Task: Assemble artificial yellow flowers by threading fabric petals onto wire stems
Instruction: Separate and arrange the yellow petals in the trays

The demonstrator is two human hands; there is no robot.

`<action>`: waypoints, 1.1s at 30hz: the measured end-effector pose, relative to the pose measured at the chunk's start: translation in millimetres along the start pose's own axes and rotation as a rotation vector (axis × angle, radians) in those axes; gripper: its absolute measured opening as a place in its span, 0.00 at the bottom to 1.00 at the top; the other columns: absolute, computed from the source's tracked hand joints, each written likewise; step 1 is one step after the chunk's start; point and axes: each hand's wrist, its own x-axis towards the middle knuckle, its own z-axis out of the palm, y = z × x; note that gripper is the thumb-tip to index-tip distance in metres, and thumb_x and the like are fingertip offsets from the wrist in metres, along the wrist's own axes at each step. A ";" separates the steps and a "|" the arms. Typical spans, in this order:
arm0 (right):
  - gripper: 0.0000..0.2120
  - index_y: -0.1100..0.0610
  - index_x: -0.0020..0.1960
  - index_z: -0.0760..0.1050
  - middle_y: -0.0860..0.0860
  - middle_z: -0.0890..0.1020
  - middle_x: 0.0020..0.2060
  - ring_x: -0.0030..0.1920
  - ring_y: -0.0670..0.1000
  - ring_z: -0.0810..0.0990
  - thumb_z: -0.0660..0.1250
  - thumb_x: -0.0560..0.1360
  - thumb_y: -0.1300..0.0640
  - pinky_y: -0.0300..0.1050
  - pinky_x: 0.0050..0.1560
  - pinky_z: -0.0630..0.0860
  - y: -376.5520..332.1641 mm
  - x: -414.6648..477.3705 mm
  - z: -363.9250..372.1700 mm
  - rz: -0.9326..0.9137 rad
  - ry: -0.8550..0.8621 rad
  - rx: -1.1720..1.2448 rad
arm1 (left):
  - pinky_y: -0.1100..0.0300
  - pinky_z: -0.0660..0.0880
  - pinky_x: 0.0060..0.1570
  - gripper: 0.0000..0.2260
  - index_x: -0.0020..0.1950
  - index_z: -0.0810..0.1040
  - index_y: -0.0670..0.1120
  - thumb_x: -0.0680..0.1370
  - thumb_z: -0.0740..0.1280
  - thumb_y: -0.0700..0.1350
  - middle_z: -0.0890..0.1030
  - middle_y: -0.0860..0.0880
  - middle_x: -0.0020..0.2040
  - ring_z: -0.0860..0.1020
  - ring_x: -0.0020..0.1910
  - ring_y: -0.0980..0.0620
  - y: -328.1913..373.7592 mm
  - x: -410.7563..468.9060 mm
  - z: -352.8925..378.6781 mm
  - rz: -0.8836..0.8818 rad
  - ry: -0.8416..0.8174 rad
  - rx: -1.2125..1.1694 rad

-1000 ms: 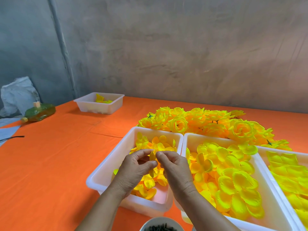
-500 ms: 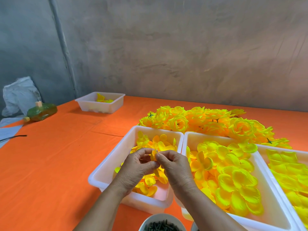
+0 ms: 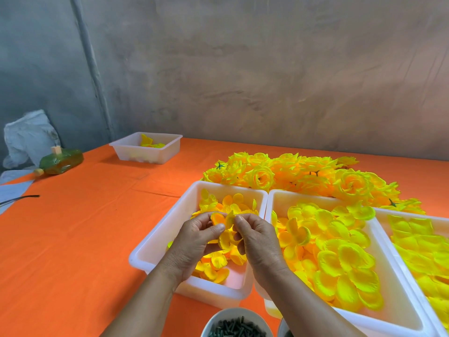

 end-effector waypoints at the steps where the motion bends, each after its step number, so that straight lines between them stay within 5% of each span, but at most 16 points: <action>1: 0.11 0.60 0.42 0.78 0.50 0.76 0.29 0.27 0.45 0.71 0.62 0.81 0.58 0.36 0.27 0.67 0.0 0.2 0.2 0.008 0.013 -0.007 | 0.45 0.80 0.52 0.10 0.58 0.81 0.42 0.78 0.66 0.38 0.83 0.41 0.48 0.81 0.47 0.44 0.2 0.2 0.0 -0.002 0.016 -0.019; 6: 0.11 0.58 0.44 0.76 0.53 0.78 0.35 0.34 0.50 0.74 0.59 0.82 0.56 0.47 0.36 0.72 2.8 1.6 3.0 -0.006 0.036 -0.115 | 0.42 0.80 0.52 0.09 0.54 0.82 0.44 0.77 0.67 0.35 0.82 0.40 0.46 0.81 0.44 0.43 -0.9 1.0 1.3 0.000 0.079 0.001; 13: 0.11 0.58 0.46 0.75 0.58 0.81 0.41 0.37 0.51 0.75 0.59 0.82 0.54 0.51 0.41 0.73 5.6 0.9 4.4 -0.057 0.015 -0.202 | 0.59 0.78 0.31 0.11 0.47 0.81 0.44 0.75 0.63 0.32 0.80 0.48 0.33 0.80 0.30 0.52 -0.2 4.3 5.2 -0.048 0.256 0.074; 21: 0.10 0.56 0.45 0.73 0.56 0.82 0.40 0.36 0.51 0.76 0.58 0.82 0.55 0.51 0.38 0.74 7.7 2.8 3.9 -0.105 0.057 -0.161 | 0.59 0.79 0.31 0.08 0.44 0.80 0.43 0.73 0.66 0.31 0.79 0.47 0.33 0.77 0.28 0.53 -0.9 6.3 4.9 -0.040 0.393 0.094; 27: 0.10 0.55 0.44 0.72 0.53 0.80 0.38 0.36 0.54 0.79 0.57 0.82 0.56 0.40 0.34 0.74 9.7 3.4 4.7 -0.163 0.122 -0.200 | 0.58 0.79 0.31 0.07 0.43 0.81 0.44 0.73 0.67 0.34 0.79 0.48 0.36 0.77 0.29 0.53 -3.6 9.0 4.5 -0.077 0.475 0.134; 33: 0.09 0.55 0.45 0.71 0.50 0.81 0.38 0.37 0.49 0.83 0.58 0.82 0.55 0.49 0.38 0.77 11.4 2.2 7.1 -0.237 0.118 -0.280 | 0.58 0.79 0.31 0.08 0.42 0.79 0.46 0.75 0.65 0.34 0.78 0.47 0.37 0.77 0.32 0.50 -1.7 9.1 6.9 -0.088 0.516 0.127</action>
